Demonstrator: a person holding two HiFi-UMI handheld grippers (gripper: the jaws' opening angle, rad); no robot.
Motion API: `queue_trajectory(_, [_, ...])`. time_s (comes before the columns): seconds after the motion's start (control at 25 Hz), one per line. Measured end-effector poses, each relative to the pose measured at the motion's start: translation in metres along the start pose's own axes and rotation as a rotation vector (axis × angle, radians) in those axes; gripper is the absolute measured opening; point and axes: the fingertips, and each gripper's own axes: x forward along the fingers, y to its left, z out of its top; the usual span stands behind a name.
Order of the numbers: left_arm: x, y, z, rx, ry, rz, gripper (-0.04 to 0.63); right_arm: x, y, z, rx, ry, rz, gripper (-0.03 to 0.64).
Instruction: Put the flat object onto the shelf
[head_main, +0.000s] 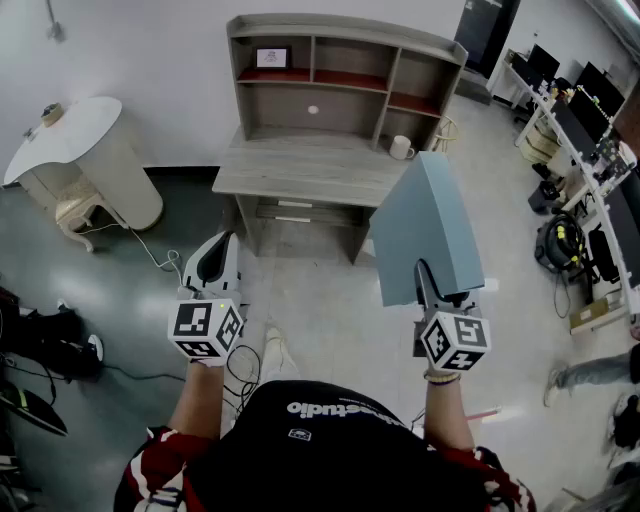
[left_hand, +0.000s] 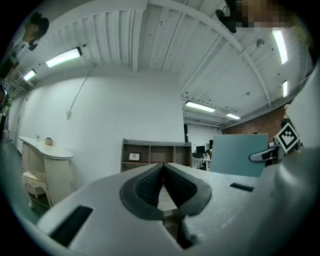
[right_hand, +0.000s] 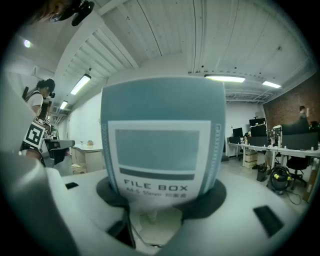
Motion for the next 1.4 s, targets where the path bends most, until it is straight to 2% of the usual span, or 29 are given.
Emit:
queue_trajectory(0.64, [-0.015,-0.004,0.009,-0.003,-0.01,0.002,0.006,-0.01,0.013,0.001,-0.012,0.009,0.014,0.268])
queue_trajectory(1.4, [-0.011,0.015,0.002,-0.016,0.01,0.012,0.007,0.007,0.028,-0.003,0.037,0.018,0.04,0.268])
